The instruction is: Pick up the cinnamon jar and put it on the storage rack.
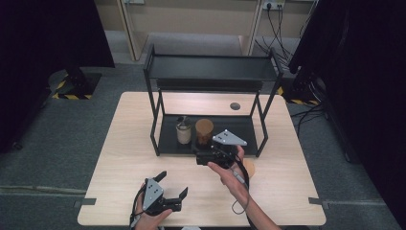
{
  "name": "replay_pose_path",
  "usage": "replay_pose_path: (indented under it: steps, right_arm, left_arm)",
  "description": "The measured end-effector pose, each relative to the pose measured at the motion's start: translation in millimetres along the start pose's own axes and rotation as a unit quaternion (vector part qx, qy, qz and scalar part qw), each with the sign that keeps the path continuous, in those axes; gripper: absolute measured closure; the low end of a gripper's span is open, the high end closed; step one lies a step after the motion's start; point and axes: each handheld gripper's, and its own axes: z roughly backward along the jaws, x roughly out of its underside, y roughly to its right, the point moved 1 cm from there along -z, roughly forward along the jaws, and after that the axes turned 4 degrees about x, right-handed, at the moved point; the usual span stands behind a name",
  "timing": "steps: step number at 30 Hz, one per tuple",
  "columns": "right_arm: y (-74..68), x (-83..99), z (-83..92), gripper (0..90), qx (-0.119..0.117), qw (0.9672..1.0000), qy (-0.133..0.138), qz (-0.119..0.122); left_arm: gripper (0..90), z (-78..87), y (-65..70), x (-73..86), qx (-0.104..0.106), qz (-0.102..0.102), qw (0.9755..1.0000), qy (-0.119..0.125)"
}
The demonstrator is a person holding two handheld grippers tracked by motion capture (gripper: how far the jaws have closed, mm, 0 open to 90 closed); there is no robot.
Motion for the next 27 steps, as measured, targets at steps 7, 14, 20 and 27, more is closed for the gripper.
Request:
replay_pose_path:
  steps: [7,14,20,27]
  right_arm:
    - [0.4,8.7,9.2,5.1,-0.014,0.9999,0.007,-0.001]
    - [0.5,15.5,14.9,5.1,-0.03,0.9995,0.011,-0.001]
    - [1.8,22.5,22.9,5.0,-0.044,0.999,0.014,-0.002]
    - [3.7,31.8,29.8,5.0,-0.054,0.9984,0.018,-0.005]
  left_arm:
    - [3.1,-0.2,0.0,0.0,-0.001,0.0,1.0,-0.001]
    - [3.1,-0.1,-0.4,0.1,-0.002,0.0,1.0,-0.001]
    - [3.1,-0.5,-0.3,0.3,-0.002,0.001,1.0,0.0]
    - [3.1,-0.5,-0.3,0.4,-0.003,0.001,1.0,0.0]
